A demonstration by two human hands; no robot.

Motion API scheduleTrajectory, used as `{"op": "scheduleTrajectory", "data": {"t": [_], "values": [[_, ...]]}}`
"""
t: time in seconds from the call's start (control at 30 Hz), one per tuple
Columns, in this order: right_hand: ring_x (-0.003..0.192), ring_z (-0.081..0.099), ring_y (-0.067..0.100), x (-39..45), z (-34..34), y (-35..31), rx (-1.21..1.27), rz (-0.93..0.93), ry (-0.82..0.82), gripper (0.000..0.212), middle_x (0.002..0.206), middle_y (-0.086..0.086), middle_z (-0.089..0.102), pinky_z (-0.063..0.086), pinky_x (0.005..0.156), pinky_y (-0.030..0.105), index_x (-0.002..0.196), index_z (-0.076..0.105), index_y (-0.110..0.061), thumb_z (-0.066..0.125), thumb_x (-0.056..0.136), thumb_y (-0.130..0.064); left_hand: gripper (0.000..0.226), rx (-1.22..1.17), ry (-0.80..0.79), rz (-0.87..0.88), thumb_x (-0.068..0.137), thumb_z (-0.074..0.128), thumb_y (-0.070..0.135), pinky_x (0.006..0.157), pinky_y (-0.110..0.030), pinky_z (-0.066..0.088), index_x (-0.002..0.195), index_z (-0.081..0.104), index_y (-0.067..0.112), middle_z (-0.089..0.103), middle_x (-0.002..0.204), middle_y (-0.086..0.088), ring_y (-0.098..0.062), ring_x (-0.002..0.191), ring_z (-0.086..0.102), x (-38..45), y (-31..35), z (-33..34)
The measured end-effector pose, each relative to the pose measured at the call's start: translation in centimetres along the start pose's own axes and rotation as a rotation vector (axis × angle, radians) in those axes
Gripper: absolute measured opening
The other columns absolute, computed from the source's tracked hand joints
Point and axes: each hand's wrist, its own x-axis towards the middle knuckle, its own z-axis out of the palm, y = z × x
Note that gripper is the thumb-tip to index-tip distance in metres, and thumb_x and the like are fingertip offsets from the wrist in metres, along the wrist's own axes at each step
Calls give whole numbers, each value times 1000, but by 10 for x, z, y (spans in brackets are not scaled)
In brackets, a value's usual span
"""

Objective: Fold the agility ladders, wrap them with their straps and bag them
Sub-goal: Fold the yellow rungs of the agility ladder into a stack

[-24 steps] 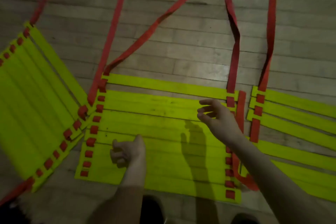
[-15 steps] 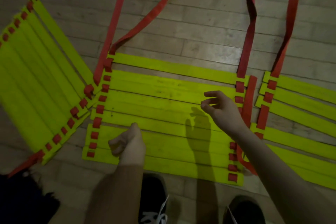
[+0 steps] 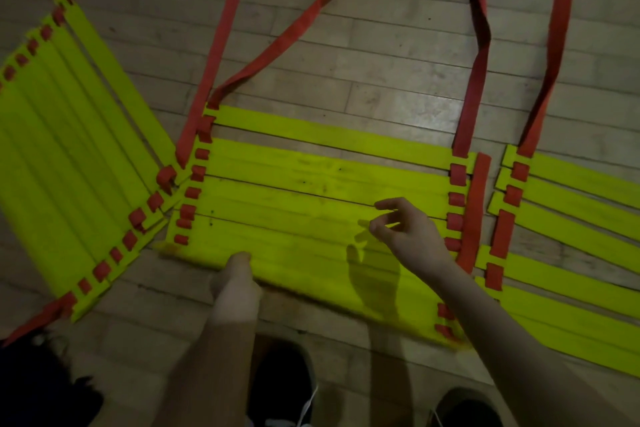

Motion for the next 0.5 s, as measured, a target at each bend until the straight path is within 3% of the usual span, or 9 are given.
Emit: {"op": "scheduleTrajectory", "data": {"t": [0.03,0.1,0.2,0.3,0.4,0.5], "values": [[67,61,6,-1,2,1,-34,-7,-10,20,84,-9,66,43,60,17,108,59,-22,64,91,-14,45,-47,-38,-16,78,68,24,72,-36,47,118,56,9,58,90,-10,-22,68,53,-3,1,6],[62,59,1,-4,8,3,-101,-22,-47,23,87,-7,69,43,62,17,110,61,-19,67,89,-14,26,-112,-9,-34,85,58,16,68,-34,47,109,52,11,50,93,-9,-21,68,48,-12,4,12],[82,60,14,-12,13,3,-235,-32,-183,35,103,-5,65,43,76,27,117,60,-17,72,86,-25,11,-175,-27,-48,84,47,19,70,-39,49,89,53,11,53,102,-8,-26,77,55,-12,2,10],[96,54,13,-18,17,1,-266,-49,-294,45,113,-2,62,41,80,26,123,58,-16,73,85,-35,18,-337,-164,-68,96,37,17,70,-39,45,85,51,12,51,82,-4,-18,66,51,-28,6,5],[97,52,10,-22,21,-7,-282,-70,-313,47,117,0,63,41,82,26,123,59,-15,72,84,-38,21,-455,-260,-25,94,46,21,51,-28,45,75,47,14,46,52,1,-15,49,47,-63,18,6],[101,56,13,-23,12,-29,-196,-66,-250,45,116,-4,62,43,82,26,121,60,-16,69,85,-42,20,-455,-220,48,88,62,23,38,-19,42,74,53,12,53,44,0,-13,35,50,-97,35,13]]}}
